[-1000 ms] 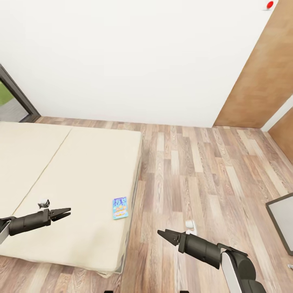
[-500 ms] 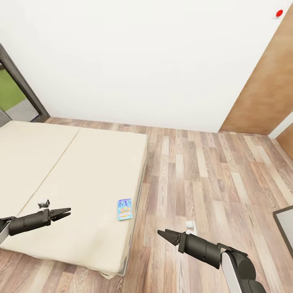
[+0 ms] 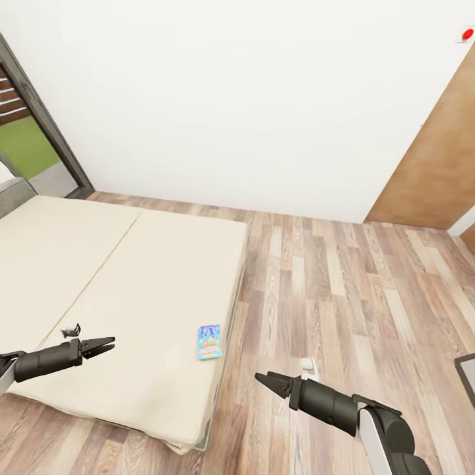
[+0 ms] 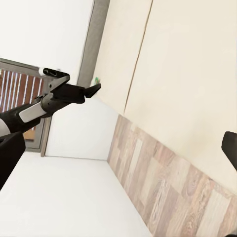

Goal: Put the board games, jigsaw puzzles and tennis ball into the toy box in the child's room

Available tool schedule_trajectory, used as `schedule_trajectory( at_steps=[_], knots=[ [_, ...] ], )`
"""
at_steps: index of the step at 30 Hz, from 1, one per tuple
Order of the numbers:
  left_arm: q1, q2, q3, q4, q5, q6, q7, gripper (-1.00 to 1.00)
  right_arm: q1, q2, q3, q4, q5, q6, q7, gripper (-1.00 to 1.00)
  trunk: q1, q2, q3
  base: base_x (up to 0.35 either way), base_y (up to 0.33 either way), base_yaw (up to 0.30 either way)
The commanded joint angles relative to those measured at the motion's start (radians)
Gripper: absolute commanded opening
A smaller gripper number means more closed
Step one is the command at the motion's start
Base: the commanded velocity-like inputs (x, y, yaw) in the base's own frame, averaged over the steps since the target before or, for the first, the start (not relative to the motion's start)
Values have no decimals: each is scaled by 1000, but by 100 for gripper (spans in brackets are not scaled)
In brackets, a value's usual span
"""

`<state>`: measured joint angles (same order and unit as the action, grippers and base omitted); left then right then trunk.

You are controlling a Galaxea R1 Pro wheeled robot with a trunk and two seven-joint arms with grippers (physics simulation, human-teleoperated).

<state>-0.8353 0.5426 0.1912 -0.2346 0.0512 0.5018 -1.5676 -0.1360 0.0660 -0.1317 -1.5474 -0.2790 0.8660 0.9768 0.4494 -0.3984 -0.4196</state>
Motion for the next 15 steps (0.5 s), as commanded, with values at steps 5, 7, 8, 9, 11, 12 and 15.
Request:
schedule_trajectory(
  at_steps=[5,7,8,9,11,12,15],
  knots=[
    [-1,0,-4,1,4,11,-3,100,-1,1,-2,0,0,5,3,100,1,-2,7,0,0,44],
    [-1,0,-4,1,4,11,-3,100,-1,1,-2,0,0,5,3,100,1,-2,10,0,0,16],
    [-1,0,-4,1,4,11,-3,100,-1,1,-2,0,0,5,3,100,1,-2,12,0,0,11],
    [-1,0,-4,1,4,11,-3,100,-1,1,-2,0,0,5,3,100,1,-2,13,0,0,9],
    [-1,0,-4,1,4,11,-3,100,-1,1,-2,0,0,5,3,100,1,-2,15,0,0,6],
    [-1,0,-4,1,4,11,-3,100,-1,1,-2,0,1,5,3,100,1,-2,16,0,0,4],
    [-1,0,-4,1,4,11,-3,100,-1,1,-2,0,1,5,3,100,1,-2,17,0,0,2]
  ],
)
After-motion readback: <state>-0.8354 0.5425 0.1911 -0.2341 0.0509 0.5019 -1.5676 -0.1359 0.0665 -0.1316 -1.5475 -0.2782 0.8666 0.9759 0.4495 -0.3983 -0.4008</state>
